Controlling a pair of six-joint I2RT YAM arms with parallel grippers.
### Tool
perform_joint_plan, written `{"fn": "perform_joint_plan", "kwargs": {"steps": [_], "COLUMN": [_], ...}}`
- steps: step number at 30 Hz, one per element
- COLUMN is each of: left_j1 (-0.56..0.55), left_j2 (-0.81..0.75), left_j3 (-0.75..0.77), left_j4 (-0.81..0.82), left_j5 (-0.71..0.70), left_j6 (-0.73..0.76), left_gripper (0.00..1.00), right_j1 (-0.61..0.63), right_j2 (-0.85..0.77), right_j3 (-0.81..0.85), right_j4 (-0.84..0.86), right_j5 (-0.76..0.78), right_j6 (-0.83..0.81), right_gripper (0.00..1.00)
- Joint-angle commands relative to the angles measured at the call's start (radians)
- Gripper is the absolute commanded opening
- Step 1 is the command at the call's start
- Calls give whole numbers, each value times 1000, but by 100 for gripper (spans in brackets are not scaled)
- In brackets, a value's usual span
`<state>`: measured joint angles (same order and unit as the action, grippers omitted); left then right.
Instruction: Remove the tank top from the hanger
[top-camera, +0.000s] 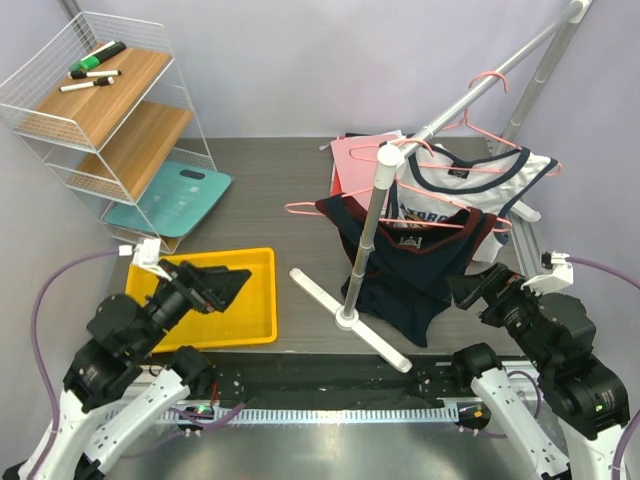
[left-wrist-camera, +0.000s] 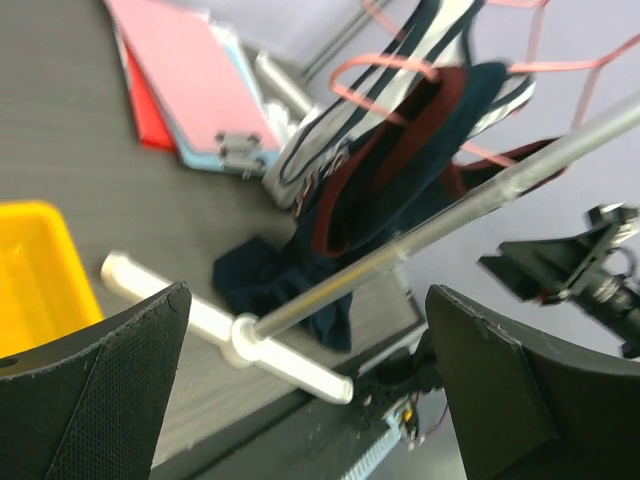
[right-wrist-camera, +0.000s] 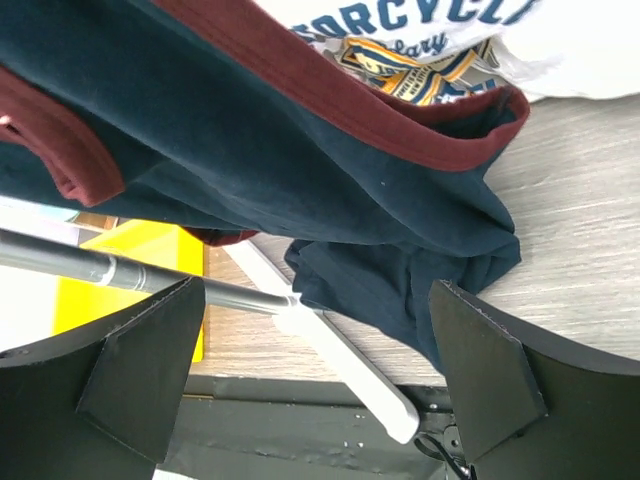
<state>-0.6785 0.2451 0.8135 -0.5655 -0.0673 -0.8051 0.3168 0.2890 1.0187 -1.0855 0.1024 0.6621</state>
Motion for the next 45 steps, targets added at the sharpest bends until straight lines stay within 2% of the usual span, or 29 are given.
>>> {"fn": "perform_joint_plan", "kwargs": {"steps": [1,4,10,18,20,25,34,35,38,41,45], "left_j1": [5,4,4,5,4,5,5,4,5,4,5], "left_j2": [124,158,157,319,361,419,438,439,441,431,425], "left_j3": [104,105,75,213,251,300,314,319,337,343,345], "left_j4": [-160,-94,24,-14,-11,7,21,18,4,-7,-14], "left_j5": [95,171,190,245,261,319,362,369,391,397,408], "left_j6": [0,17,27,110,128,139,136,135,135,133,132], "left_gripper": [100,100,100,100,100,99,98,98,98,98,98], "right_j1": [-4,-4,-4,-4,-4,-2,-4,-4,-2,-4,-4], "right_j2": [18,-4,33,174,212,349,461,476,496,493,492], "right_j3": [66,102,210,397,437,560,554,549,541,532,494], "right_j4": [5,36,36,47,50,48,166,173,213,252,289], "right_j5": [-45,-130,-187,-168,-168,-147,-127,-127,-164,-271,-279], "right_j6": [-85,-98,-163,-283,-341,-478,-653,-657,-720,-768,-805], "right_gripper": [100,100,100,99,95,93,88,83,77,74,68]}}
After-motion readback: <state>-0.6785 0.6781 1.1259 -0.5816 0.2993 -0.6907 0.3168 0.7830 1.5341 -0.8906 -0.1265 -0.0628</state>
